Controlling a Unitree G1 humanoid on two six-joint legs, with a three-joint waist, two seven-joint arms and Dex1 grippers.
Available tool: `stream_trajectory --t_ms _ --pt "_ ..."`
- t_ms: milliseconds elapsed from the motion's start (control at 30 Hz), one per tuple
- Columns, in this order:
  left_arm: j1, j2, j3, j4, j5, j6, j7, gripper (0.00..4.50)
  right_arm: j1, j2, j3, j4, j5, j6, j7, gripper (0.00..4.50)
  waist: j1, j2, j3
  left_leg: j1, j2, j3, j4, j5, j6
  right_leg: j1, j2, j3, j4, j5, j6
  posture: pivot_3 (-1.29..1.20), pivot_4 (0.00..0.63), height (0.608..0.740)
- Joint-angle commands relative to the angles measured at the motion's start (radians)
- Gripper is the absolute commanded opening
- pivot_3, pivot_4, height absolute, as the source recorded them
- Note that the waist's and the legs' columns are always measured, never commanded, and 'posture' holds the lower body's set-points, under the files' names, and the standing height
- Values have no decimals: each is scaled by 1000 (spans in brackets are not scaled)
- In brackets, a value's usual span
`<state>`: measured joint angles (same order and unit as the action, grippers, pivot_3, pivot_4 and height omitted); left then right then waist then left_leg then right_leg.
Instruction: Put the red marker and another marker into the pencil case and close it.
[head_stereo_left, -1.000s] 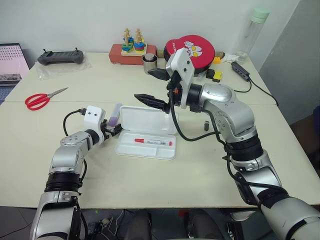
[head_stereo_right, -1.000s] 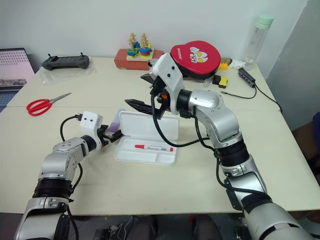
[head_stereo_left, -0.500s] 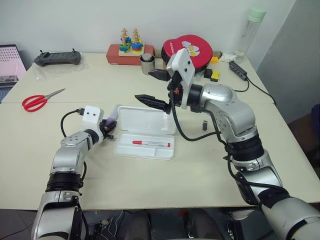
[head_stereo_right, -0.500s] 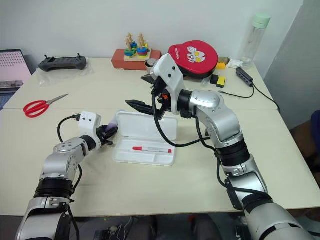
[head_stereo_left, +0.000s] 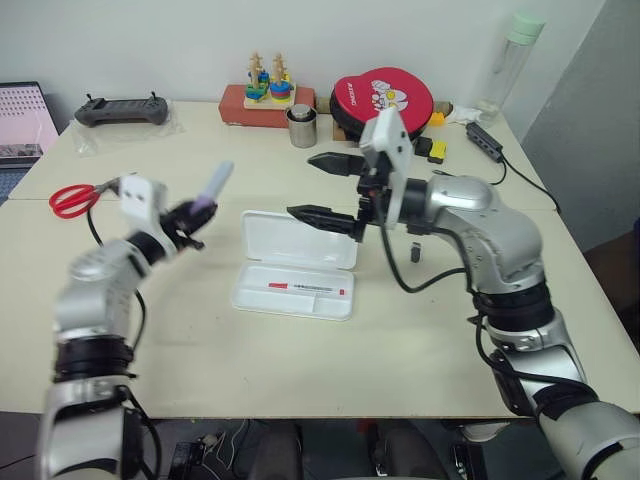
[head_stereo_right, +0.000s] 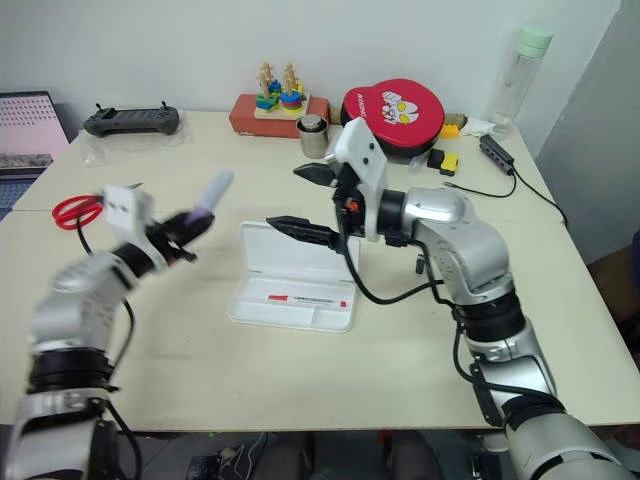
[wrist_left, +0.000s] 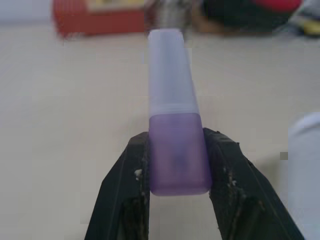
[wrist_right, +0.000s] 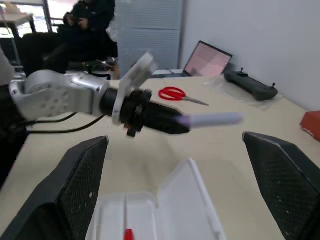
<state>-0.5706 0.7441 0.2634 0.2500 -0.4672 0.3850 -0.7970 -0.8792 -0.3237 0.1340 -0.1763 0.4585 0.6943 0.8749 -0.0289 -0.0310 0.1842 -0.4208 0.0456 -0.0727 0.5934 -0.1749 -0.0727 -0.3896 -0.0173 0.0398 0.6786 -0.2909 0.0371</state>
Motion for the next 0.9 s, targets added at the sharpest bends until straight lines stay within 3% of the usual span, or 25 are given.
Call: stream_trajectory --t_ms 33,167,367,600,767,900 --pt "-88 98 -45 -71 -65 8 -274 1195 38 -80 -47 -128 103 65 63 4500 0 0 0 0 0 0 0 0 0 0 0 0 -1 0 0 0 150 740" --pt "-140 170 -171 -83 -16 -55 -521 1195 69 -128 -57 -151 119 76 61 4500 -5 1 1 3 0 2 -1 0 0 1 0 2 0 -1 1 0 150 740" --pt "-134 212 -426 30 227 -404 -801 1195 89 -164 -55 -151 101 73 27 4500 -13 2 1 4 2 3 0 0 0 0 3 4 1 -2 0 0 150 740" --pt "-234 214 -590 201 297 -589 -817 1195 146 -157 -34 -216 113 96 -34 4500 -6 2 1 0 2 3 0 0 1 -2 3 3 0 -3 0 0 150 740" --pt "-254 207 -629 253 310 -611 -817 1195 174 -140 -27 -246 116 111 -79 4500 -5 2 1 0 2 3 0 0 1 -2 3 3 0 -3 1 0 150 740" --pt "-251 213 -646 212 253 -531 -817 1195 182 -139 -28 -256 125 120 -90 4500 -5 2 1 0 2 3 0 0 1 -2 3 3 1 -4 1 0 150 740"
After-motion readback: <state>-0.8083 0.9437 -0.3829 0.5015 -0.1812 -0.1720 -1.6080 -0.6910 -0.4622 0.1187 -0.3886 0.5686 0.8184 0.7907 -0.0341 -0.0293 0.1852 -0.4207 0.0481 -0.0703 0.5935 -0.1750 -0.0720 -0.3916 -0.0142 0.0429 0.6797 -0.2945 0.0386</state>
